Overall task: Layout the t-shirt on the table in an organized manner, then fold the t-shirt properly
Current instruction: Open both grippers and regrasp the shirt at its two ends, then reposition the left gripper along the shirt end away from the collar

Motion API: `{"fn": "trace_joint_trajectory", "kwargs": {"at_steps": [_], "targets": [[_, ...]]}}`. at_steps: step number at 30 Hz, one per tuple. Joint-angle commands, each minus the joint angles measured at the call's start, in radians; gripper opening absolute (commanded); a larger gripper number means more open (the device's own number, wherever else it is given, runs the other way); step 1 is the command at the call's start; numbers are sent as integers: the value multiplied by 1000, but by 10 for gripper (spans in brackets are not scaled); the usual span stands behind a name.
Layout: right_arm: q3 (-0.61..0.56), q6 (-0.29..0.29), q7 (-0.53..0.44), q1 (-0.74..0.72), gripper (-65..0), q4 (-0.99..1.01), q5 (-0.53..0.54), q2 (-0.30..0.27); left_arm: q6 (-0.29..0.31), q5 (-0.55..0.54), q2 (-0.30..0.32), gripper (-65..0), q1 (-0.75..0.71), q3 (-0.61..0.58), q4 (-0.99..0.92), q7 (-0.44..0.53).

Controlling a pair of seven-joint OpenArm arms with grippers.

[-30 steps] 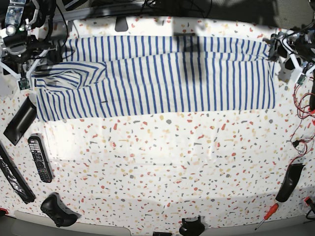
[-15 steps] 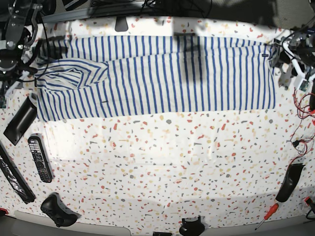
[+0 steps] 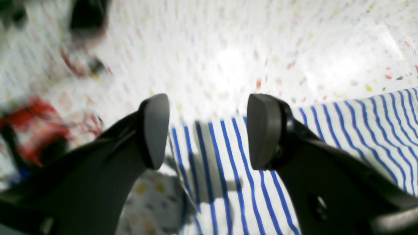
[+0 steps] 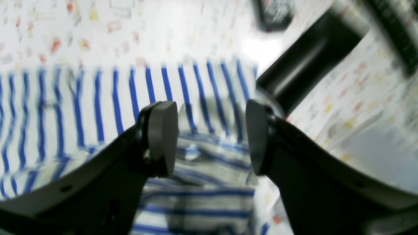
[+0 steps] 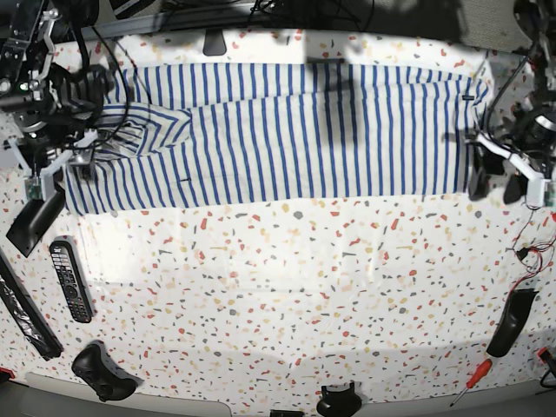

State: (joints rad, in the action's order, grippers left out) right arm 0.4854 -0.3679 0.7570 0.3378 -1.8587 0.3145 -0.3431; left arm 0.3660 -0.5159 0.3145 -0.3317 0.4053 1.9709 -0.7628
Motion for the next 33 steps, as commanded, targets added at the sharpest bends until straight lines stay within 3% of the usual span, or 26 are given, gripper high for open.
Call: {"fn": "trace_joint_trajectory", "kwargs": {"at_steps": [1, 5, 10, 13, 15, 25, 33], "targets": [[5, -29, -20, -3, -329, 0, 13, -13, 26, -21, 0, -306, 2, 5, -11, 19], [5, -77, -19, -2, -329, 56, -4, 15, 108, -144, -62, -306, 1, 5, -153, -40], [5, -134, -27, -3, -329, 101, -4, 74, 204, -147, -119, -306, 2, 5, -308, -47], [5, -134, -34, -3, -329, 126, -4, 105, 197, -98, -114, -306, 21, 5, -419, 20], [5, -133, -40, -3, -329, 144, -4, 122, 172, -48, -114, -306, 53, 5, -503, 18], [5, -91, -113, -64, -329, 250, 0, 135, 168, 116, -108, -306, 214, 5, -742, 21], [5, -92, -105, -228, -329, 402, -1, 135, 122, 122, -10, -306, 254, 5, -747, 24]]}}
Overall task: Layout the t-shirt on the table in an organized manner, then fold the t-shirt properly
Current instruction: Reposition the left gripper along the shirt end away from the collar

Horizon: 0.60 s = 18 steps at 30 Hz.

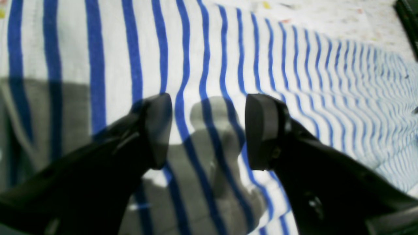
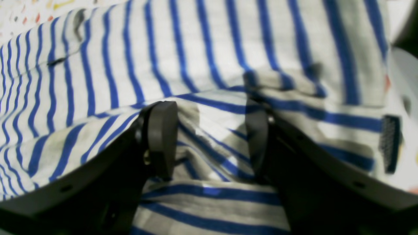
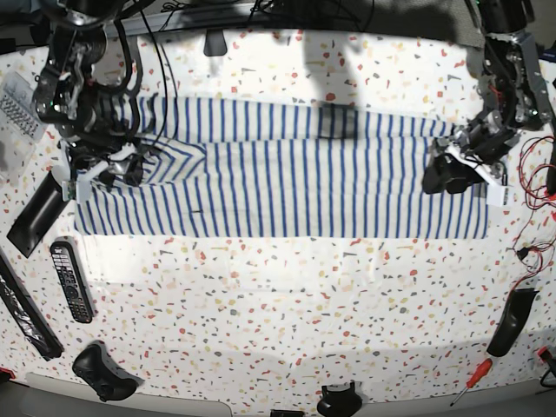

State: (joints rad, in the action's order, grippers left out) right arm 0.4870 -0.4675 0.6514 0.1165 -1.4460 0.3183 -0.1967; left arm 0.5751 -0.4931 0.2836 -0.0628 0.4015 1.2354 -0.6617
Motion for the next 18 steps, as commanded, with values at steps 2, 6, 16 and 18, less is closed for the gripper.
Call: {"fn": "trace_joint_trajectory", "kwargs": {"at_steps": [2, 6, 16, 18], "targets": [[3, 7, 13, -27, -329, 7, -3, -11, -89, 91, 48, -306, -15, 9, -12, -78], [4, -56, -9, -31, -329, 6, -3, -11, -85, -117, 83, -306, -13, 9, -7, -102], [4, -109, -50, -33, -329, -154, 0, -11, -44, -230, 129, -251, 16, 10, 224, -171], [4, -109, -56, -33, -329, -200, 0, -11, -64, -230, 165, -226, 16, 10, 255, -175]]}}
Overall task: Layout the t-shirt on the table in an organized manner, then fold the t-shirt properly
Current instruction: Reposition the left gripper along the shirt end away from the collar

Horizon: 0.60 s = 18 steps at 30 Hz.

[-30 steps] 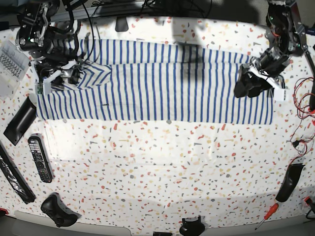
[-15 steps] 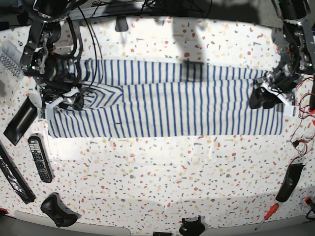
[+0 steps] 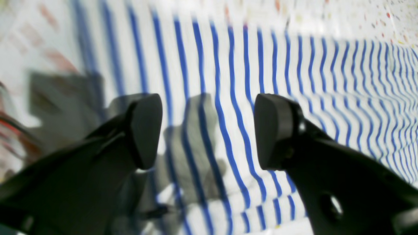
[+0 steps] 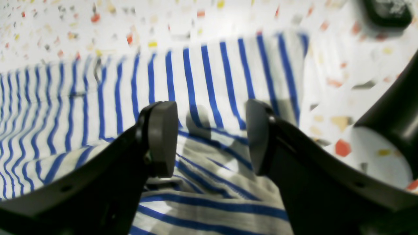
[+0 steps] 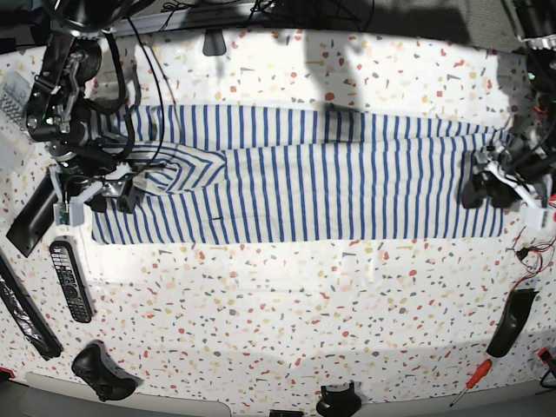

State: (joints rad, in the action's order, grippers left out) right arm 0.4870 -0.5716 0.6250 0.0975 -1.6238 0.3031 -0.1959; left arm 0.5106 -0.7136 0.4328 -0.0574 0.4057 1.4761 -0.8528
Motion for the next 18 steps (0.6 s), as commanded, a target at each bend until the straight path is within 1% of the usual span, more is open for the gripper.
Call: {"fn": "trace_joint_trajectory", "kwargs": {"at_steps": [1, 3, 4, 6, 7, 9, 11, 13, 15, 18], "targets": [[4, -6, -29, -14, -329, -46, 16, -12, -21, -9, 38, -222, 11, 5, 18, 20], [4, -8, -21, -14, -329, -93, 15, -12, -58, 9, 80, -222, 10, 5, 16, 32], [4, -22, -13, -13, -329, -114, 16, -12, -76, 30, 97, -222, 10, 5, 13, 31], [4, -74, 5, -10, -329, -150, 22, -11, -81, 31, 118, -222, 10, 5, -6, 31], [4, -95, 16, -3, -329, -164, 42, -12, -81, 31, 120, -222, 11, 5, -19, 33], [4, -115, 26, 24, -329, -192, 93, -12, -80, 30, 118, -222, 11, 5, -51, 54], [4, -121, 27, 63, -329, -215, 120, -12, -64, 13, 117, -222, 10, 5, -89, 84], [4, -121, 27, 104, -329, -232, 120, -12, -20, 6, 117, -222, 13, 5, -123, 108], [4, -121, 26, 142, -329, -243, 121, -12, -16, 10, 116, -222, 23, 5, -158, 116], [4, -121, 23, 185, -329, -250, 121, -12, -16, 40, 116, -222, 43, 5, -210, 102]]}}
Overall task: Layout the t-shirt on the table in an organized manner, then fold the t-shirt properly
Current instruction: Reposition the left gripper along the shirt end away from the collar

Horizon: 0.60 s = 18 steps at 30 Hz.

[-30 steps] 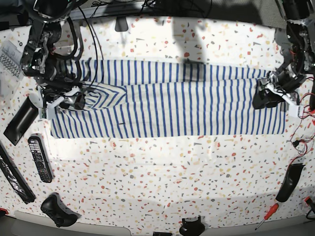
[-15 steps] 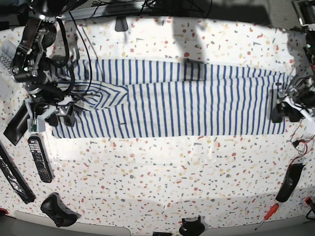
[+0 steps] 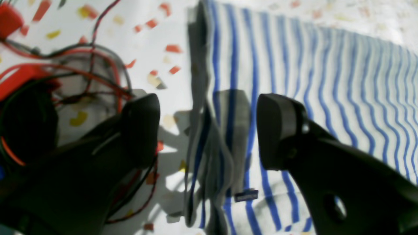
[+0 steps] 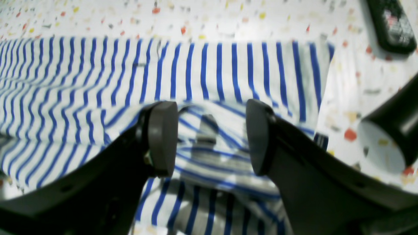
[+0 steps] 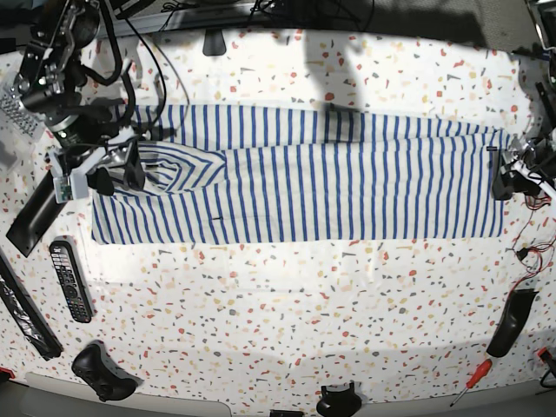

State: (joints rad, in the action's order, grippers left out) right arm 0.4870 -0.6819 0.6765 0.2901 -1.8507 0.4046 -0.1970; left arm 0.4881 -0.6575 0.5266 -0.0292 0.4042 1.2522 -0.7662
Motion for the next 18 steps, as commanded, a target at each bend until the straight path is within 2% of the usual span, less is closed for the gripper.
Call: {"fn": "trace_joint_trajectory", "kwargs": {"at_steps": [1, 4, 8, 11, 15, 18], "targets": [[4, -11, -32, 0, -329, -23, 20, -11, 6, -17, 23, -222, 16, 6, 5, 2], [4, -11, -31, 7, -329, -23, 19, -11, 18, -12, 19, -222, 8, 6, 3, -14], [4, -10, -32, 7, -329, -24, 23, -11, 17, 66, 16, -222, 7, 6, 3, -10], [4, -10, -29, 6, -329, -24, 23, -11, 18, 84, 16, -222, -3, 6, 2, -18], [4, -10, -25, 7, -329, -24, 23, -11, 17, 204, 17, -222, -6, 6, -45, 33], [4, -10, -24, 6, -329, -24, 23, -11, 19, 203, 17, -222, -4, 6, -101, 35]]}}
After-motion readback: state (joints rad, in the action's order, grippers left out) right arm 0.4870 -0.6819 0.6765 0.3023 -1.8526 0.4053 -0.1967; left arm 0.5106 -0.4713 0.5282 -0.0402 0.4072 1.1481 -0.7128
